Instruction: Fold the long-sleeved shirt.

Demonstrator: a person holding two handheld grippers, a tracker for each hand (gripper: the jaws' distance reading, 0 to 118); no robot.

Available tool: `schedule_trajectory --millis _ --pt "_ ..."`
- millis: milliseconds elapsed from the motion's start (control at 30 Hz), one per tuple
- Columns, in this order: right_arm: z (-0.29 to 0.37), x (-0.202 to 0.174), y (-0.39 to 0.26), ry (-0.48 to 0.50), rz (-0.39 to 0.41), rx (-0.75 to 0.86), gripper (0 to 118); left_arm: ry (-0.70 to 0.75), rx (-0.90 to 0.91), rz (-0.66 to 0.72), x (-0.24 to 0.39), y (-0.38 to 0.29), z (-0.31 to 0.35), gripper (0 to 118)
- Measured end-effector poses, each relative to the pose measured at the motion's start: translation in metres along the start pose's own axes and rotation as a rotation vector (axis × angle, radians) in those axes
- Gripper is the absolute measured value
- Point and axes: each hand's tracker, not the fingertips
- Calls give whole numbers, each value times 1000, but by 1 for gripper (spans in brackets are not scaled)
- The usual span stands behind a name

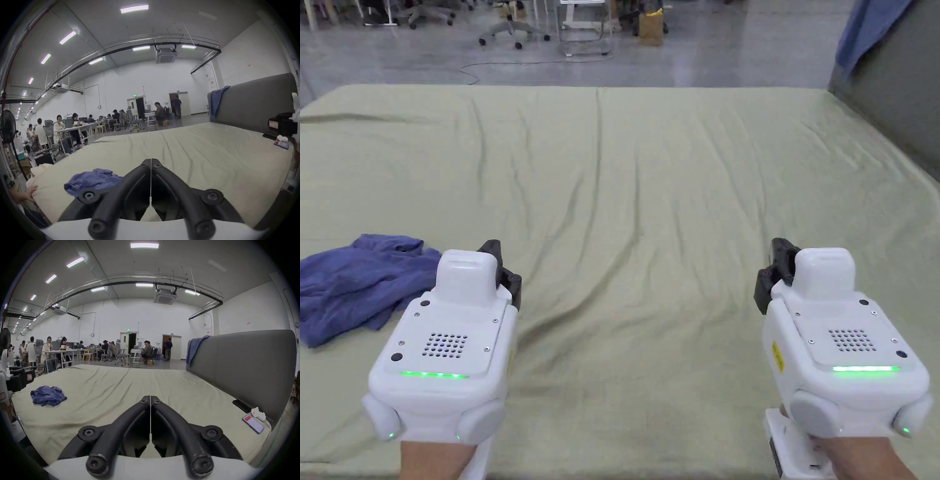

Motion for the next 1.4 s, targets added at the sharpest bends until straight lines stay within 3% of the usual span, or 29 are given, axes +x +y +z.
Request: schedule_trajectory --millis 167,400,500,633,667,700,733,767,833,867,1300,1400 --pt "-21 -68 20 150 -2 26 0 101 36 -7 -58 12 25 0" --pt "-18 -199 30 412 -29 42 0 381 -29 9 -150 -8 79 0" --pt "-9 -235 32 467 -4 55 0 418 -60 24 -173 -13 90 0" --pt "-8 -255 33 510 19 43 0 428 -79 51 -185 -15 86 0" --pt "-8 -257 33 518 21 37 0 419 -97 69 -185 -16 81 15" --pt "-10 -258 33 524 20 31 0 405 -126 83 -188 -16 73 42" --pt "-11 -258 33 529 20 27 0 377 -161 105 -192 -16 63 81" --pt "-12 -259 32 531 23 26 0 345 -222 131 -197 -16 51 81" --pt "-17 -260 31 531 36 27 0 297 -358 209 -210 -19 20 113" --pt "-20 -261 31 530 45 26 0 271 -416 270 -215 -20 9 118" --pt "-72 -290 2 518 79 -114 0 177 -752 270 -294 -99 -228 117" --pt "-83 -293 -6 524 35 -174 0 166 -816 300 -297 -125 -254 102"
